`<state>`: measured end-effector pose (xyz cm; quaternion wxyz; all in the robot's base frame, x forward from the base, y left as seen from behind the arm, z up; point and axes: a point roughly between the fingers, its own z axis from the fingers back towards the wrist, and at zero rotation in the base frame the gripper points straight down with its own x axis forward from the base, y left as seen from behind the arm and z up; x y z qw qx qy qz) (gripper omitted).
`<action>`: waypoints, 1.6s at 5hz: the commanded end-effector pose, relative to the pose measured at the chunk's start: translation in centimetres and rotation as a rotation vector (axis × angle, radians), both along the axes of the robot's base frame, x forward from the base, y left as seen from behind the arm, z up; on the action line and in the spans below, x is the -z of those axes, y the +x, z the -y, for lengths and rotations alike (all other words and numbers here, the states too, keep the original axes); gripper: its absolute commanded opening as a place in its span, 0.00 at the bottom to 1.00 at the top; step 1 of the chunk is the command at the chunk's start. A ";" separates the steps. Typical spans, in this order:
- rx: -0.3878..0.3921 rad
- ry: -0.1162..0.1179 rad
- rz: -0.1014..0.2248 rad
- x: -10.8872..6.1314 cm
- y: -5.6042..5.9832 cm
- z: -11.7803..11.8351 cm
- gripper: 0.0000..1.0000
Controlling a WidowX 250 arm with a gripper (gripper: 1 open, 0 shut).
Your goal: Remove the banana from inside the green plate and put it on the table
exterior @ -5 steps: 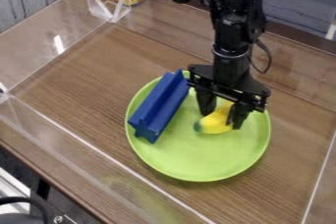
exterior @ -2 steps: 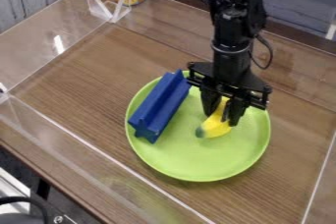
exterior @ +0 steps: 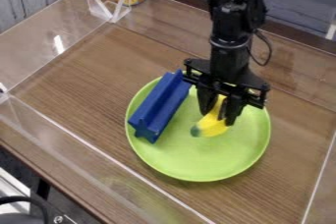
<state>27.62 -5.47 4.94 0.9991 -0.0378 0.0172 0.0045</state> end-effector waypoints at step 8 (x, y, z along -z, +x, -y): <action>0.008 0.083 0.123 -11.4 -1.3 -13.4 0.00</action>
